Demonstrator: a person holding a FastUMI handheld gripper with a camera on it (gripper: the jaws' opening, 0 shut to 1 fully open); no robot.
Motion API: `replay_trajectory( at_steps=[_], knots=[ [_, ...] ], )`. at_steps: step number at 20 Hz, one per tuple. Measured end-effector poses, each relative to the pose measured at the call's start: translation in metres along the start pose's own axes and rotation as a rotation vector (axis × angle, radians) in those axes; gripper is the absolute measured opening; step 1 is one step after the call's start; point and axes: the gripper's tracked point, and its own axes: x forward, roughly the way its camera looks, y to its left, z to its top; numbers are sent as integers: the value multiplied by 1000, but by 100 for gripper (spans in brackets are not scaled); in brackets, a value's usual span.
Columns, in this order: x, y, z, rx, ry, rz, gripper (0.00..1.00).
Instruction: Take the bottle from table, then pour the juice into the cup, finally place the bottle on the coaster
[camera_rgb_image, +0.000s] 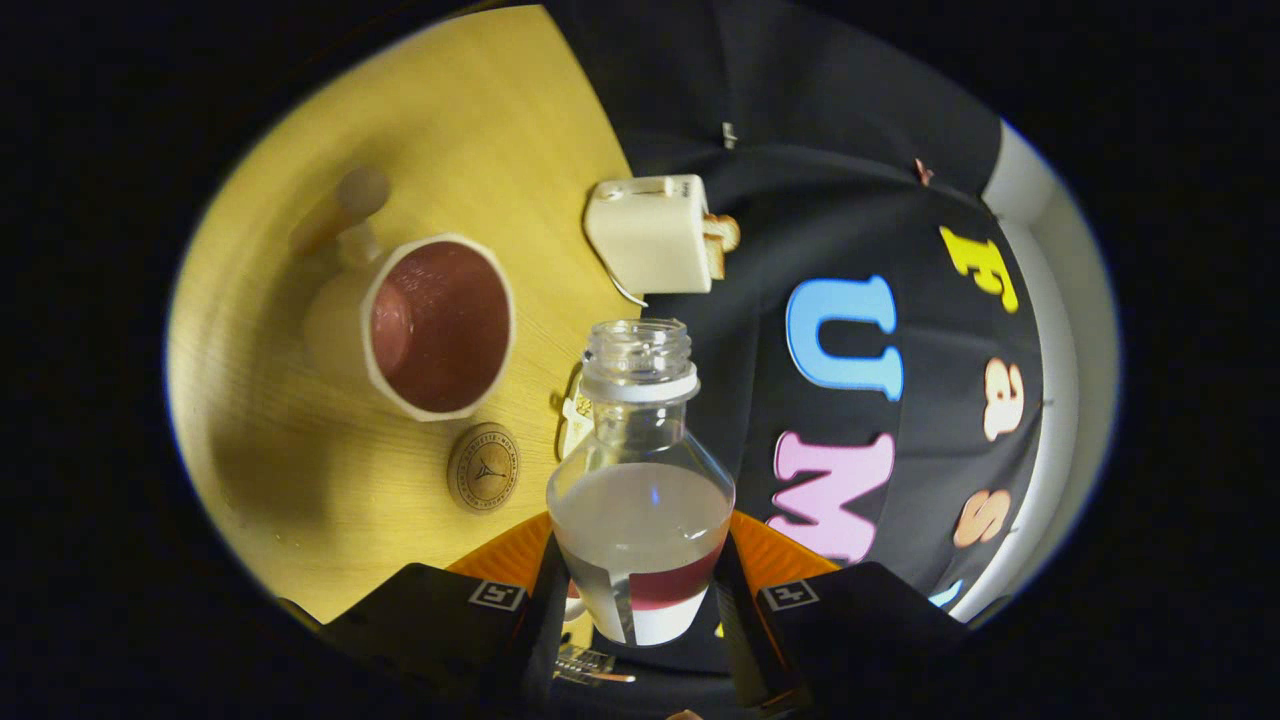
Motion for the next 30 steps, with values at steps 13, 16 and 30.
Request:
replay_trajectory(
  at_steps=[13, 16, 30],
  knots=[
    [26, -40, -26, 1100, -24, 52, 70],
    [47, -23, -28, 1222, -52, 73, 70],
    [121, 46, -32, 1354, -154, 38, 72]
  ],
)
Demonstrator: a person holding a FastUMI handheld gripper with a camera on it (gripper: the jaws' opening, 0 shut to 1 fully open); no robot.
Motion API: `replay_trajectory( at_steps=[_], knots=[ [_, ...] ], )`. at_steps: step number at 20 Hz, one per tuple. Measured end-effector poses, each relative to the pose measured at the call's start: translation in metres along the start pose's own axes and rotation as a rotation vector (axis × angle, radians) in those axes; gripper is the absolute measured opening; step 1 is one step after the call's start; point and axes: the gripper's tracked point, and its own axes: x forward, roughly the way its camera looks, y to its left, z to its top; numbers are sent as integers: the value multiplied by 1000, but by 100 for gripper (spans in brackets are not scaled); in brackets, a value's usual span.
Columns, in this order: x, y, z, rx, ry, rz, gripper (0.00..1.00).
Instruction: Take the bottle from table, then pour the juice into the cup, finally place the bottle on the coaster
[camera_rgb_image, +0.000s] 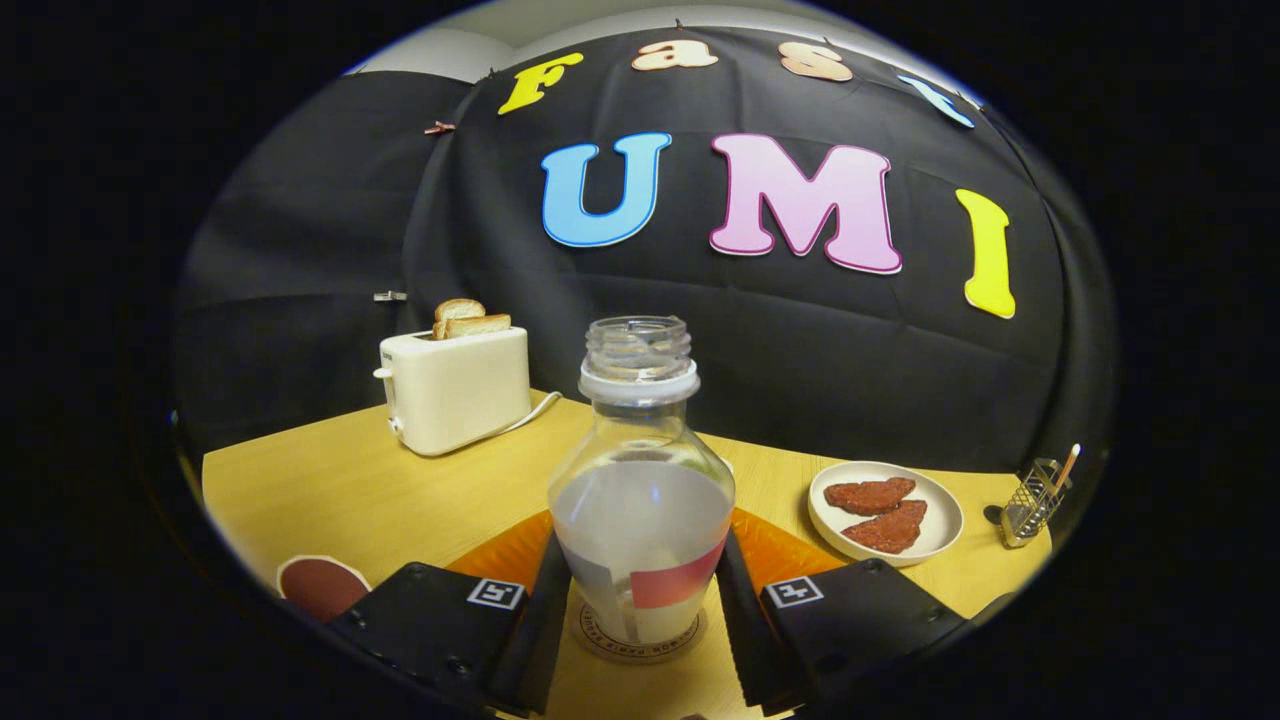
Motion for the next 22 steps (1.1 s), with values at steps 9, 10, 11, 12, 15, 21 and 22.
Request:
replay_trajectory(
  at_steps=[9, 10, 11, 12, 15, 21, 22],
  knots=[
    [2, -3, -6, 51, 2, -5, 77],
    [2, -4, -10, 54, 16, -11, 78],
    [1, -4, -12, 59, 29, -13, 87],
    [0, -4, -13, 65, 40, -16, 92],
    [-9, 1, -10, 100, 70, -5, 100],
    [-44, 1, 17, 89, 81, -2, 100],
    [-52, 0, 24, 81, 80, -2, 100]
  ],
)
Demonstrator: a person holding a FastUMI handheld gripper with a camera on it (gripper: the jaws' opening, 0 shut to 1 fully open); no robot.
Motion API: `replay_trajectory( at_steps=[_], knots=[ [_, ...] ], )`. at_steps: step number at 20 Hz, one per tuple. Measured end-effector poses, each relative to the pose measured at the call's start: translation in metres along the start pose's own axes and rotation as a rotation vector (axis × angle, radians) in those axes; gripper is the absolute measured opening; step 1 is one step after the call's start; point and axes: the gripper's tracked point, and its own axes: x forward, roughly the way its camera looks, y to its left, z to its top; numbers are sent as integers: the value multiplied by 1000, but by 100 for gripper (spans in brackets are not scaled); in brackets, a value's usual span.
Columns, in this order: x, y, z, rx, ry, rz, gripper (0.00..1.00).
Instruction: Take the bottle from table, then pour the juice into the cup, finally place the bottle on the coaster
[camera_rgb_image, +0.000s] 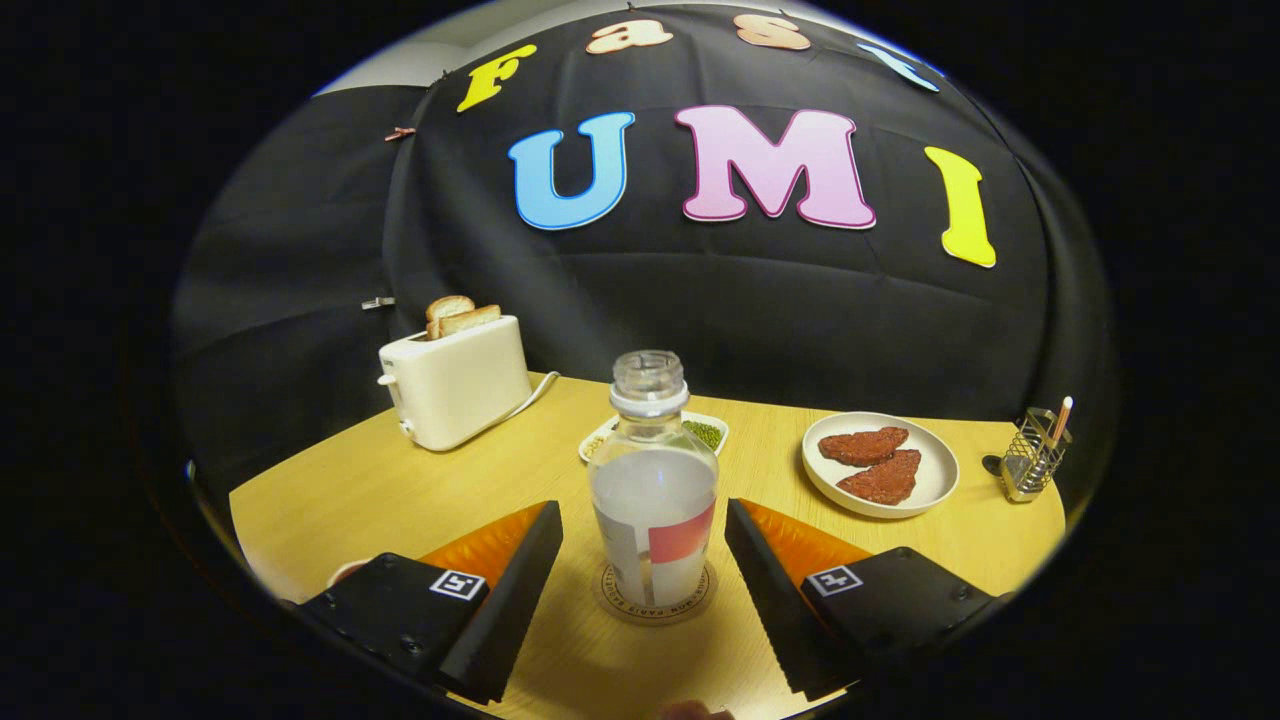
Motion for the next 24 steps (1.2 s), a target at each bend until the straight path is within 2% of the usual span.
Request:
replay_trajectory(
  at_steps=[3, 7, 13, 18, 24],
  knots=[
    [-24, -6, 10, -13, 15, -24, 100],
    [-66, 0, 28, -57, 22, -6, 100],
    [-127, 3, 79, -59, -46, -17, 100],
    [-173, 4, 120, -122, -135, -89, 99],
    [-243, 15, 148, -105, -211, -189, 98]
  ],
)
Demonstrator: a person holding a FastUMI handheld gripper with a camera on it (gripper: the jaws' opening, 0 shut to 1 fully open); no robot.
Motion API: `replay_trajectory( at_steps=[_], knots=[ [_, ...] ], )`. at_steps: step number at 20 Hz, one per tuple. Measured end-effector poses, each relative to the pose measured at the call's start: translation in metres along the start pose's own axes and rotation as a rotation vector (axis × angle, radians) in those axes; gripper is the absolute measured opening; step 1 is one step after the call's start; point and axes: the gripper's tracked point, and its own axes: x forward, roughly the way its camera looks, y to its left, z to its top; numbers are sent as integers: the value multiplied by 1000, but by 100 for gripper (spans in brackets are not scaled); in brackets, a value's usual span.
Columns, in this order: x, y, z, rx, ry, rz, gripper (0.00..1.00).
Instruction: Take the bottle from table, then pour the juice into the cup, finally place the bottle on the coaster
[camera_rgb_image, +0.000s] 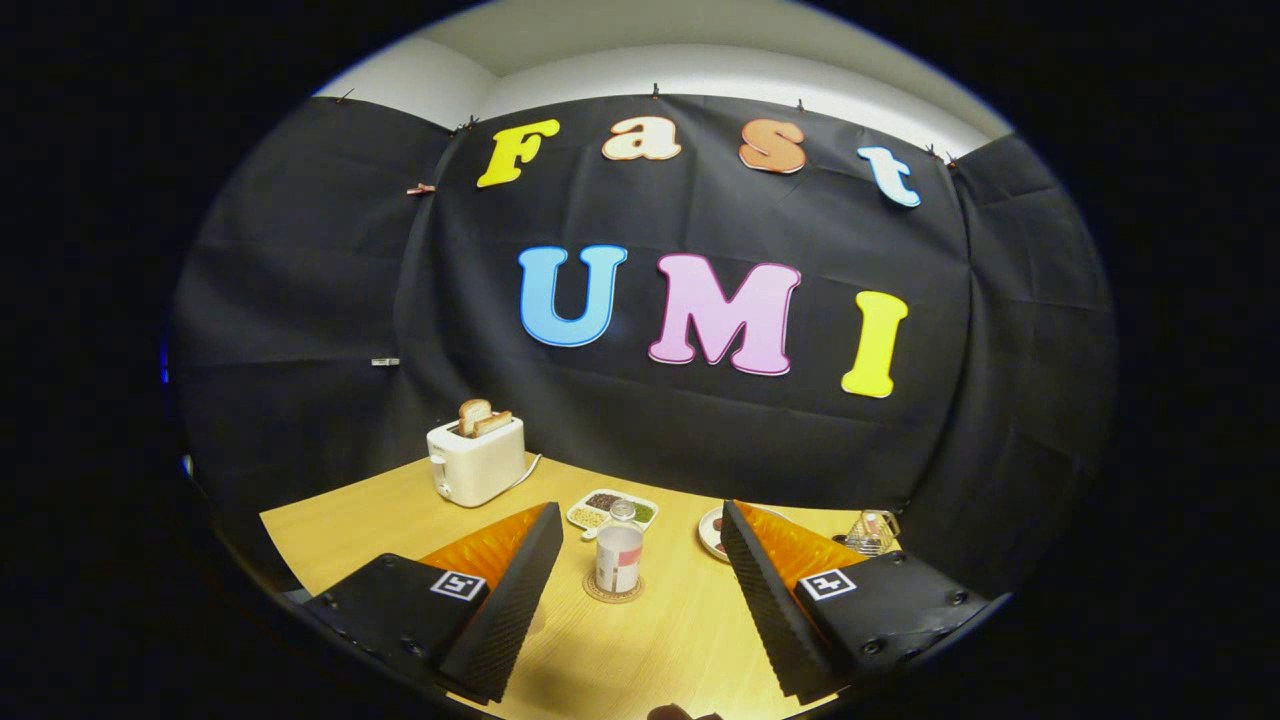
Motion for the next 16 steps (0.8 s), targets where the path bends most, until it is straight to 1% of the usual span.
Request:
replay_trajectory(
  at_steps=[5, 8, 11, 14, 16],
  knots=[
    [-53, -4, 4, 41, 3, -67, 97],
    [-76, -7, 2, 57, 12, -93, 97],
    [-88, -11, 0, 41, 34, -124, 97],
    [-93, -19, 8, 35, 33, -165, 97],
    [-95, -21, 16, 38, 21, -177, 97]
  ],
)
